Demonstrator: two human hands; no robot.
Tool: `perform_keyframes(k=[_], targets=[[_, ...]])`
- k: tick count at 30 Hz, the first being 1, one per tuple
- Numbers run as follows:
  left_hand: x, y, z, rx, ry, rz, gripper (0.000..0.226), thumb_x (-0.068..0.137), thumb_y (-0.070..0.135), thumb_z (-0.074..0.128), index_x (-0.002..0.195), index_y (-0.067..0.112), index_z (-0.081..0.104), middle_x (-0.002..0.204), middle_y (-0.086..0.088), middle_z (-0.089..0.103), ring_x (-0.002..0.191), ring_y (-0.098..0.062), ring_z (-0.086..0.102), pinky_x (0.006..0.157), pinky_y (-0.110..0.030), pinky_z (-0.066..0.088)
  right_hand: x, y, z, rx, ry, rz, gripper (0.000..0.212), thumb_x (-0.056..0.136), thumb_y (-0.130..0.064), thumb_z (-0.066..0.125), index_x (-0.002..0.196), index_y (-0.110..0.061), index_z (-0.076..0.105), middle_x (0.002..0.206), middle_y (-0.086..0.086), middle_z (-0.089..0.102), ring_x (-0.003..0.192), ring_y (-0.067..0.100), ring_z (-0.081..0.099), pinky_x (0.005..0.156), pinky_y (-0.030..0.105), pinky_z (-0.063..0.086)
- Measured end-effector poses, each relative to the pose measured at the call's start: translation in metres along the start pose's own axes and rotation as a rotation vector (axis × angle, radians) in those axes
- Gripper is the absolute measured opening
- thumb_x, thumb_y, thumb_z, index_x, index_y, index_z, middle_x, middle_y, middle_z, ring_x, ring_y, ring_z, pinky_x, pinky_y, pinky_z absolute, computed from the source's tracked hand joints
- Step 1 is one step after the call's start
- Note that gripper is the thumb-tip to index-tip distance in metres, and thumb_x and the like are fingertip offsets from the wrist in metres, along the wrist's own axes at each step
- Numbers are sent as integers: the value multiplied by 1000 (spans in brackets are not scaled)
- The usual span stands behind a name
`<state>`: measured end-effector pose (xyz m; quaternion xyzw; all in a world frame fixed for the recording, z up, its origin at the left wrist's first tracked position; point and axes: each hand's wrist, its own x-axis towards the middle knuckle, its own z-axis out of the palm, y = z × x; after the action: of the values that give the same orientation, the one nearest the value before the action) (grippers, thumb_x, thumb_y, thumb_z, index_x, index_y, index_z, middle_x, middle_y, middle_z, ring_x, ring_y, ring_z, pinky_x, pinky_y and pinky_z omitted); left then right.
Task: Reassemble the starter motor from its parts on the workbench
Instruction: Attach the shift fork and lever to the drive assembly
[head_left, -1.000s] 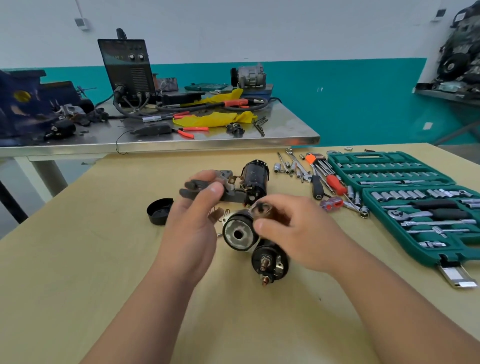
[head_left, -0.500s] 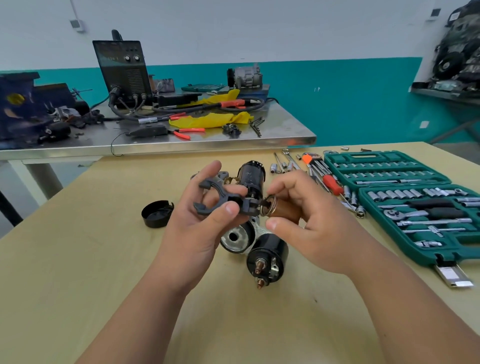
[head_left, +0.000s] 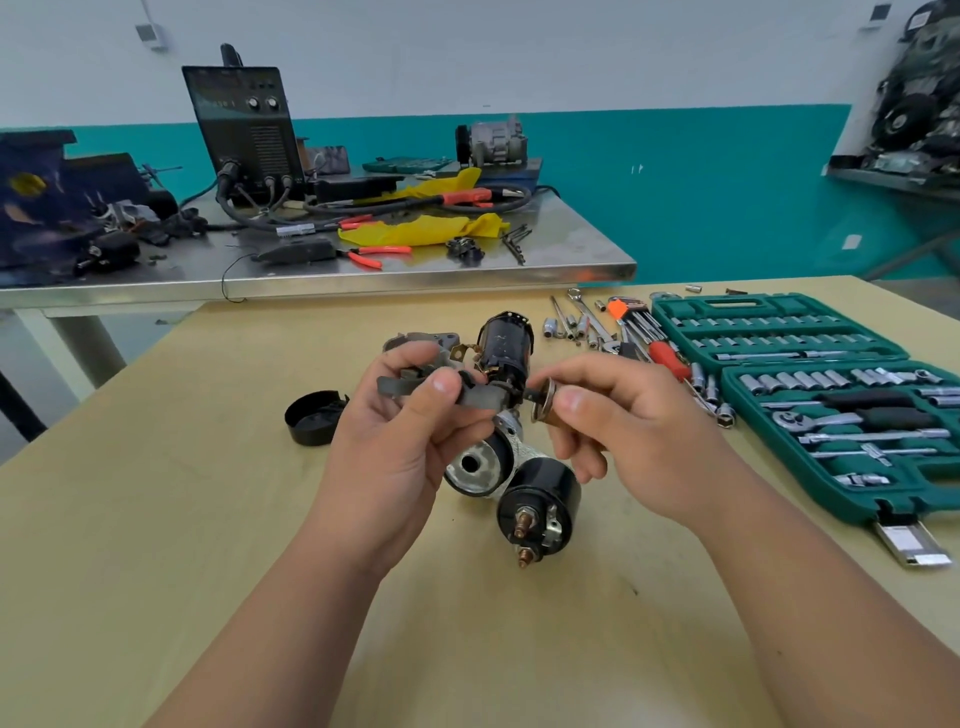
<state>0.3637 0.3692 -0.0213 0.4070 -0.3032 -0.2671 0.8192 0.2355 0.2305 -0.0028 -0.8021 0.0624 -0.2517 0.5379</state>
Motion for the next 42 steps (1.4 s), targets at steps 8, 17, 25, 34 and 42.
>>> perform_keyframes(k=[8,17,25,34,42], targets=[[-1,-7,4,45,73,-102,48,61,34,72,100,12,56,73,-3,74,63,-12,72,53,-20,56,3,5,5,92,-67,132,37,86,-33,47,98,-4,67,54,4,58,38,15,45,43,22,41],[-1,-5,2,232,223,-145,52,52,55,75,71,17,45,47,2,49,39,-14,52,45,-26,49,5,8,6,225,-136,251,49,89,-38,43,93,9,54,49,9,53,34,17,41,42,26,41],[-5,-9,2,493,356,95,24,89,36,67,79,18,57,49,6,56,44,-18,62,43,-23,50,7,6,8,674,-323,499,51,90,-48,42,58,-18,68,41,-1,45,29,9,34,42,23,42],[-10,-10,4,667,370,236,12,90,44,60,99,38,55,69,-2,69,57,-21,67,53,-26,53,3,6,3,622,-376,387,17,80,-24,57,84,-8,52,54,2,50,36,9,41,43,26,46],[-15,-8,10,676,359,338,12,96,33,59,97,40,49,73,-9,66,58,-31,62,51,-33,52,2,5,10,434,-300,308,21,83,-26,54,94,-8,56,59,2,51,41,13,38,45,28,45]])
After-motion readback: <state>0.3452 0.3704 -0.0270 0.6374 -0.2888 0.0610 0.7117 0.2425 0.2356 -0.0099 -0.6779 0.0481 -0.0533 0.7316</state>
